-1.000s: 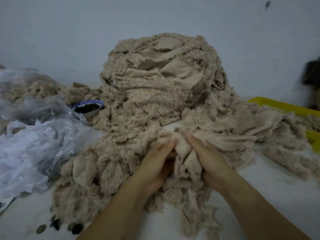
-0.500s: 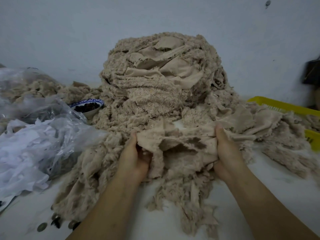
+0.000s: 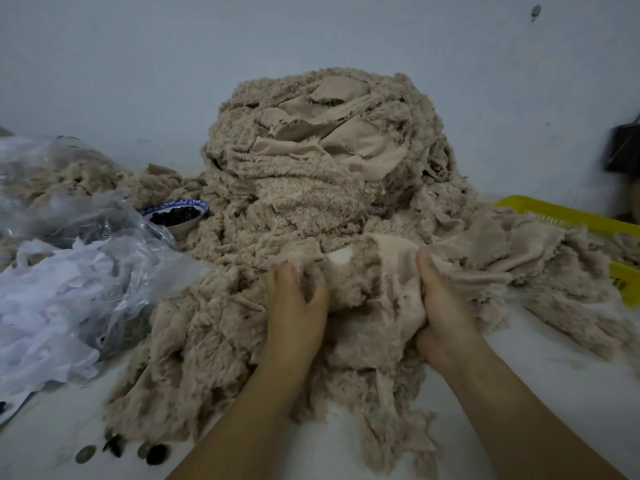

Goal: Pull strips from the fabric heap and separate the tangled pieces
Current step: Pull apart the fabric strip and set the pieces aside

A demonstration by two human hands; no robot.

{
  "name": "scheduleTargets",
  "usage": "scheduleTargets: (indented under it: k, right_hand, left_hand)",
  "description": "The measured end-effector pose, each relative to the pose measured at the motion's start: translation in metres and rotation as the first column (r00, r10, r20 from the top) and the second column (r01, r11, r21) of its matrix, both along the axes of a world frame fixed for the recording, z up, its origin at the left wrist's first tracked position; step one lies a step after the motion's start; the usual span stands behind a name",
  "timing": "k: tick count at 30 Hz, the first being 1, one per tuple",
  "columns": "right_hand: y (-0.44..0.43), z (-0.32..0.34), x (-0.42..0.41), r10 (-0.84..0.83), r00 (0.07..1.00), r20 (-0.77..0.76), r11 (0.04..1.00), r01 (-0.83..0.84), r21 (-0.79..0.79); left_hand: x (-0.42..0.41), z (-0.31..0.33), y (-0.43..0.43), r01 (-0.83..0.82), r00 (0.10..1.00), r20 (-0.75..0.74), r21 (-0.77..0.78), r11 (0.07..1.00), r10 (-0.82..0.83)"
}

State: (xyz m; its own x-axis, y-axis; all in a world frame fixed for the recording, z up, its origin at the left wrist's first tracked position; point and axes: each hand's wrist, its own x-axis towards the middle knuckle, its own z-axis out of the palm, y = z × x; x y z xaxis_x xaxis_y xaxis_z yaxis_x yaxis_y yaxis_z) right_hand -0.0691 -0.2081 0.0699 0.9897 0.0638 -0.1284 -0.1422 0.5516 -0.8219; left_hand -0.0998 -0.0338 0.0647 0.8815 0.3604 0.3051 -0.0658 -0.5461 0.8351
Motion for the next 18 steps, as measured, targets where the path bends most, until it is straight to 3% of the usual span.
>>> scheduleTargets:
  k: [3,6,9,11,15,18]
  right_hand:
    - [0.002,0.000,-0.001,-0.008,0.999,0.037,0.998,0.010,-0.057]
    - [0.003,-0.002,-0.002,0.002,0.999,0.051,0.992,0.005,-0.126]
    - [0.004,-0.001,-0.007,0.035,0.995,0.096,0.977,-0.014,-0.214]
    - [0.008,0.000,-0.011,0.024,0.992,0.121,0.956,0.013,-0.294]
    - [0.011,0.002,-0.010,-0.084,0.991,0.103,0.931,0.115,-0.347]
    - [0.009,0.007,-0.007,-0.187,0.980,0.065,0.946,0.198,-0.258]
  left_hand:
    - [-0.008,0.007,-0.009,-0.075,0.969,0.245,0.114,0.991,0.045]
    - [-0.017,0.015,-0.014,0.009,0.918,0.395,0.038,0.999,-0.023]
    - [-0.019,0.015,-0.021,0.328,0.928,0.200,-0.034,0.944,-0.315]
    - [-0.017,0.009,-0.026,0.467,0.883,0.056,-0.197,0.862,-0.466]
    - [-0.013,0.004,-0.024,0.412,0.891,0.017,-0.454,0.790,-0.454]
    - [-0.007,0.008,-0.013,0.409,0.884,0.163,-0.724,0.556,-0.439]
